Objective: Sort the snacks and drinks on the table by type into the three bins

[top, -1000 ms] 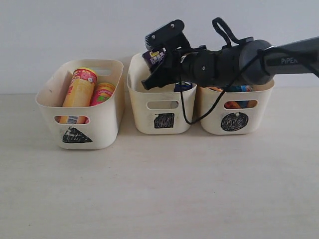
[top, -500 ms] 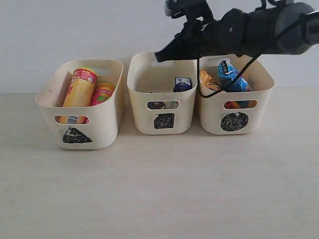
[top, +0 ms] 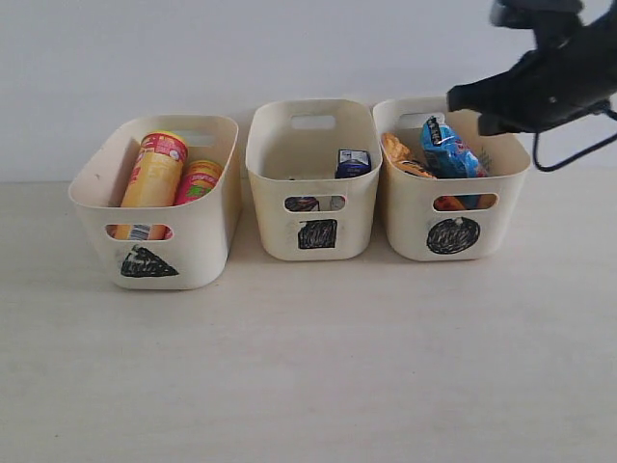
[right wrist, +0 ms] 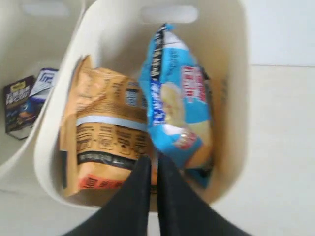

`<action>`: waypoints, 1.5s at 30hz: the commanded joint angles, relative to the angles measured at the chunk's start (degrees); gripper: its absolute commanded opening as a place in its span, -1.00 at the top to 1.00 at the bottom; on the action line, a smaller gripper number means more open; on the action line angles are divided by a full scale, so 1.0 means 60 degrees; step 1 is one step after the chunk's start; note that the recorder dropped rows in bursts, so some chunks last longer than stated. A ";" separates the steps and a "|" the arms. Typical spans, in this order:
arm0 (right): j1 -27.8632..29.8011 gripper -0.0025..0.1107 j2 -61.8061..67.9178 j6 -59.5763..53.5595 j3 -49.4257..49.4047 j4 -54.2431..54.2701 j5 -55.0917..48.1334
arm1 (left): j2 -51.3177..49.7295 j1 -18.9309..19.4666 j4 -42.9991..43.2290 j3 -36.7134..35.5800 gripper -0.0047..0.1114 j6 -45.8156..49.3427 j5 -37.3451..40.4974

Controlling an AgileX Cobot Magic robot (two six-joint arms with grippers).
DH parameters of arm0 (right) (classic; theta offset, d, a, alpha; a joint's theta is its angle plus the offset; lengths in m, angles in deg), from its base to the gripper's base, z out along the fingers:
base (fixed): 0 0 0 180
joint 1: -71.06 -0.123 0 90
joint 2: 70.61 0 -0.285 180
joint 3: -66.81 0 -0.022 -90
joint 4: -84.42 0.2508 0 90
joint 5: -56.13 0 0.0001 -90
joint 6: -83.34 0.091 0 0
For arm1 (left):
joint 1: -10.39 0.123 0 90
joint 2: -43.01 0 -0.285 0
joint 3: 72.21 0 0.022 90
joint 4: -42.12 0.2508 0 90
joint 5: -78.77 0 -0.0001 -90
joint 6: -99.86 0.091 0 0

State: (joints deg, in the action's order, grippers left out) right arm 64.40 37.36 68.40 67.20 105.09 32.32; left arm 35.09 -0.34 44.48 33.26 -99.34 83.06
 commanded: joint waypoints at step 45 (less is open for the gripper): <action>0.0806 0.94 -0.9823 0.0419 -0.6683 0.0002 0.4289 | 0.0022 0.1115 -0.2261 -0.0448 0.84 0.4488 0.0247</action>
State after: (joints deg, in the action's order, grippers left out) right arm 68.91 -21.42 70.96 27.19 105.09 57.56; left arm 35.09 3.12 33.51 31.65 -74.69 84.57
